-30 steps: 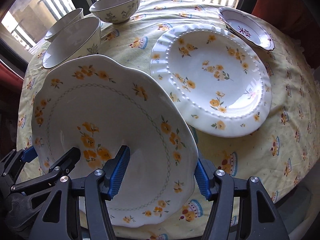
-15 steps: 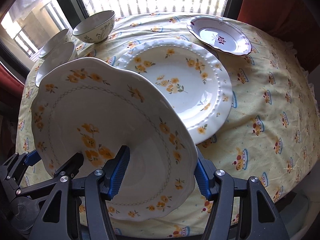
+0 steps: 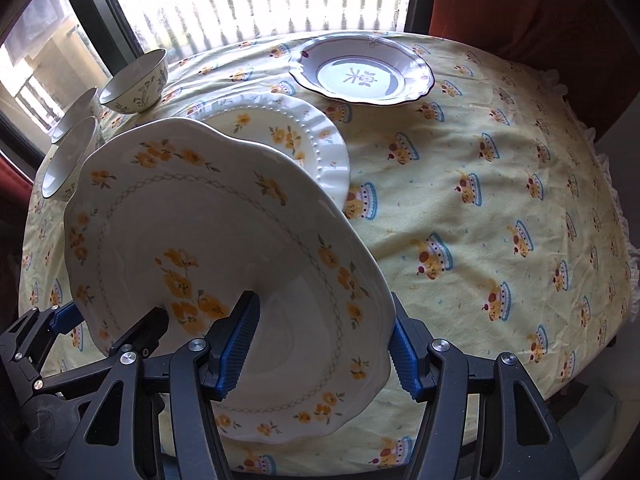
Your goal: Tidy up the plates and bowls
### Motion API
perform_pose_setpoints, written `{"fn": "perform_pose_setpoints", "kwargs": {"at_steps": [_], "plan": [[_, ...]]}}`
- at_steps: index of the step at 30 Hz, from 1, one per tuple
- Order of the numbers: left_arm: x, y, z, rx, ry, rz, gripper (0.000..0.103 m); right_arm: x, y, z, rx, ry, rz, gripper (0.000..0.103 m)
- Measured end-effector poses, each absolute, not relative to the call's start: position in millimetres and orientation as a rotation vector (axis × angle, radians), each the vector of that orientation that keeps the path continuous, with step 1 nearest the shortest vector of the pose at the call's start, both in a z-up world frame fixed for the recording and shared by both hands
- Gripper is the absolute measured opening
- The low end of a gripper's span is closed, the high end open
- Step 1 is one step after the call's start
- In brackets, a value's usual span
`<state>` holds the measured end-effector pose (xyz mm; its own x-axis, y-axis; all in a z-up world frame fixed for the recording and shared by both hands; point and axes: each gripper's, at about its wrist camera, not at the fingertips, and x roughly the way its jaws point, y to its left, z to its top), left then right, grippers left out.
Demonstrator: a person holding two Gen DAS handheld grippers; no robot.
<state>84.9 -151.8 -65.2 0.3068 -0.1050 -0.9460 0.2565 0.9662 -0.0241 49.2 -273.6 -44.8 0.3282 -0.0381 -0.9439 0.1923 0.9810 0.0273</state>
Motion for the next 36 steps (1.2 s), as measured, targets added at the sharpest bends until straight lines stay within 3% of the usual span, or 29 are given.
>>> {"fn": "perform_pose_setpoints", "kwargs": {"at_steps": [21,36], "plan": [[71.0,-275.1,-77.9,0.230,1.239,-0.322,0.074,32.3,-399.6,-57.3,0.232,1.229,-0.251,0.064],[74.4,-322.1,-91.4,0.243,1.270,-0.319,0.072,33.5,-446.0,-82.5,0.308,1.275,-0.333,0.064]]}}
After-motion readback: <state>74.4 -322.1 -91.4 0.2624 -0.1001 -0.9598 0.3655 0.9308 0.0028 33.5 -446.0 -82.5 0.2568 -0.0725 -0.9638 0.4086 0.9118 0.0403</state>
